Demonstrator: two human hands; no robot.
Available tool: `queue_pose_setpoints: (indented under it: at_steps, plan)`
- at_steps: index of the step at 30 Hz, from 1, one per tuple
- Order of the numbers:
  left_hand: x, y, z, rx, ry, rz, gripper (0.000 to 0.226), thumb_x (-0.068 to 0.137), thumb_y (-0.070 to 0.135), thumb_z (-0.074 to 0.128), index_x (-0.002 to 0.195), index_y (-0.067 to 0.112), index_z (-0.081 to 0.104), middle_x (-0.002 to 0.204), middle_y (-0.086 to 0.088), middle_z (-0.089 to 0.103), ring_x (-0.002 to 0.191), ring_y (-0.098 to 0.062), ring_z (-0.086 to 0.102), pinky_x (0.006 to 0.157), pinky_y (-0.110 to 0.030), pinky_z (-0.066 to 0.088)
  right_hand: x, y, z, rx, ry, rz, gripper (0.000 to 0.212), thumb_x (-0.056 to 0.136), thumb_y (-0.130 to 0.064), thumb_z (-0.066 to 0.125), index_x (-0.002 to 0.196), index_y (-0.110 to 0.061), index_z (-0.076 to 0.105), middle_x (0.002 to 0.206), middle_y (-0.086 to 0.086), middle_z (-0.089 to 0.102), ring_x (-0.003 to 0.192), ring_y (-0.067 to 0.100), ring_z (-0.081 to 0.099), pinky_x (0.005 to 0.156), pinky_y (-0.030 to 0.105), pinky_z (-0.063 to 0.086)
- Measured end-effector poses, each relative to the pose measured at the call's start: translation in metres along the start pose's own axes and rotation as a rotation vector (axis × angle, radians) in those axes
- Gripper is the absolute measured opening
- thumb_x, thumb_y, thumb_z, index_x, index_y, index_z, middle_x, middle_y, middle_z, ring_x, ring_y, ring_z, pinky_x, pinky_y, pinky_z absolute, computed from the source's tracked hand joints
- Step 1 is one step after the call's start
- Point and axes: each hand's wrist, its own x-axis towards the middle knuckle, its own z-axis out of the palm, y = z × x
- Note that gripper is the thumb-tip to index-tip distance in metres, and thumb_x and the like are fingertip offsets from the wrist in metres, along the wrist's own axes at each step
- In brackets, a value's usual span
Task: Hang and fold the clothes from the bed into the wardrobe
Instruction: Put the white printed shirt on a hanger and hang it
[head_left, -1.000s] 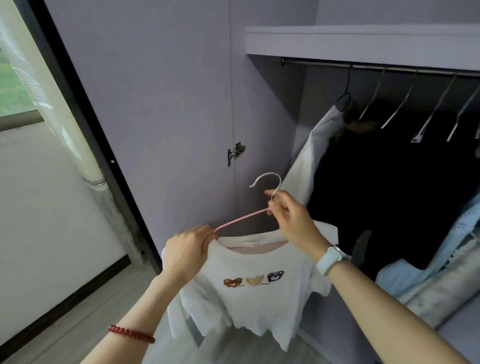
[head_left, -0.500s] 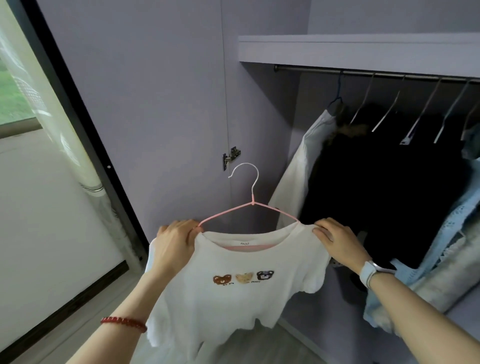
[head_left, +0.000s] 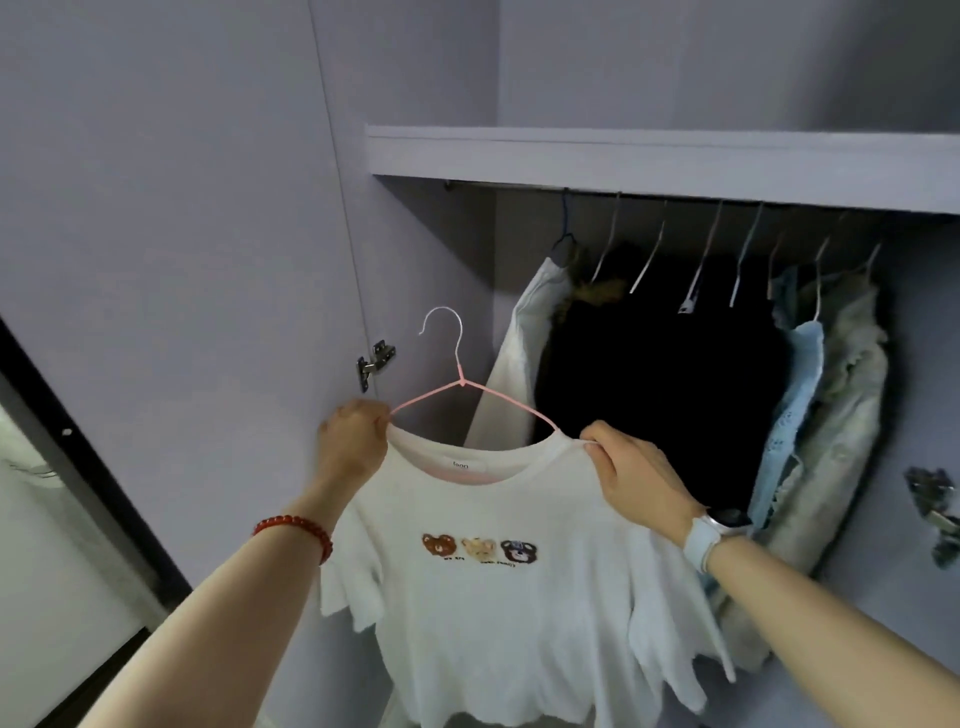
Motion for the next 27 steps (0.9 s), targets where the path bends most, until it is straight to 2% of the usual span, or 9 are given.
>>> queue_pose_setpoints:
  at_steps: [2, 4, 8, 11, 15, 18, 20, 22, 27]
  plan:
    - [0.012, 0.012, -0.003, -0.015, 0.003, 0.022, 0.035, 0.095, 0.021, 0.048, 0.129, 0.017, 0.053, 0.135, -0.009, 0.049, 0.122, -0.031, 0.045, 0.101, -0.044, 0.037, 0.005, -0.013, 0.0, -0.024, 0.006, 0.056, 0.023, 0.1, -0.024, 0.032, 0.107, -0.014, 0.051, 0.1, 0.004, 0.063, 0.09, 0.029, 0.06, 0.074, 0.036, 0.043]
    - [0.029, 0.017, -0.007, -0.037, 0.034, 0.058, 0.045, 0.094, 0.027, 0.049, 0.138, 0.018, 0.042, 0.14, -0.009, 0.043, 0.126, -0.03, 0.043, 0.104, -0.048, 0.036, 0.016, -0.029, 0.004, -0.031, 0.043, 0.107, 0.023, 0.1, -0.024, 0.03, 0.106, -0.013, 0.049, 0.101, 0.006, 0.063, 0.092, 0.031, 0.06, 0.072, 0.036, 0.042]
    - [0.06, 0.015, -0.029, -0.051, 0.07, 0.111, 0.048, 0.096, 0.026, 0.046, 0.142, 0.016, 0.036, 0.143, -0.009, 0.04, 0.127, -0.03, 0.04, 0.104, -0.045, 0.034, 0.051, -0.068, 0.017, 0.018, 0.125, 0.284, 0.025, 0.099, -0.023, 0.03, 0.107, -0.007, 0.048, 0.102, 0.014, 0.063, 0.095, 0.037, 0.059, 0.074, 0.038, 0.045]
    - [0.084, 0.015, -0.046, -0.1, 0.117, 0.137, 0.05, 0.095, 0.026, 0.047, 0.142, 0.013, 0.035, 0.142, -0.011, 0.04, 0.126, -0.03, 0.04, 0.103, -0.044, 0.034, 0.088, -0.096, 0.022, 0.229, 0.199, 0.465, 0.026, 0.099, -0.019, 0.032, 0.109, -0.001, 0.049, 0.106, 0.021, 0.062, 0.099, 0.038, 0.058, 0.075, 0.035, 0.043]
    - [0.121, 0.021, -0.064, -0.164, 0.204, 0.22, 0.048, 0.094, 0.019, 0.048, 0.14, 0.008, 0.039, 0.139, -0.016, 0.044, 0.123, -0.034, 0.042, 0.1, -0.045, 0.035, 0.158, -0.122, 0.019, 0.473, 0.172, 0.515, 0.018, 0.097, -0.018, 0.036, 0.101, -0.004, 0.046, 0.101, 0.016, 0.054, 0.093, 0.026, 0.053, 0.081, 0.033, 0.042]
    - [0.144, 0.031, -0.07, -0.176, 0.208, 0.211, 0.048, 0.096, 0.019, 0.044, 0.142, 0.011, 0.035, 0.141, -0.013, 0.041, 0.126, -0.031, 0.04, 0.103, -0.044, 0.034, 0.202, -0.129, 0.016, 0.394, 0.226, 0.52, 0.024, 0.096, -0.019, 0.034, 0.106, -0.001, 0.046, 0.104, 0.019, 0.057, 0.097, 0.03, 0.056, 0.086, 0.038, 0.044]
    - [0.159, 0.038, -0.07, -0.197, 0.222, 0.245, 0.049, 0.095, 0.017, 0.043, 0.143, 0.011, 0.033, 0.142, -0.013, 0.039, 0.127, -0.031, 0.038, 0.104, -0.044, 0.034, 0.217, -0.13, 0.02, 0.363, 0.299, 0.541, 0.028, 0.097, -0.019, 0.032, 0.111, 0.002, 0.045, 0.112, 0.022, 0.059, 0.103, 0.036, 0.057, 0.084, 0.039, 0.045]
    - [0.177, 0.047, -0.071, -0.188, 0.245, 0.293, 0.052, 0.095, 0.017, 0.044, 0.144, 0.012, 0.029, 0.145, -0.013, 0.035, 0.13, -0.03, 0.034, 0.106, -0.042, 0.031, 0.229, -0.13, 0.027, 0.314, 0.361, 0.542, 0.028, 0.099, -0.022, 0.03, 0.109, -0.001, 0.044, 0.109, 0.021, 0.062, 0.1, 0.037, 0.059, 0.081, 0.039, 0.047]
    - [0.223, 0.083, -0.073, -0.105, 0.328, 0.426, 0.066, 0.096, 0.024, 0.044, 0.15, 0.018, 0.008, 0.157, -0.01, 0.005, 0.142, -0.03, 0.008, 0.113, -0.044, 0.019, 0.261, -0.101, 0.054, 0.24, 0.438, 0.565, 0.026, 0.1, -0.027, 0.03, 0.105, -0.006, 0.044, 0.102, 0.014, 0.065, 0.094, 0.032, 0.061, 0.076, 0.036, 0.047]
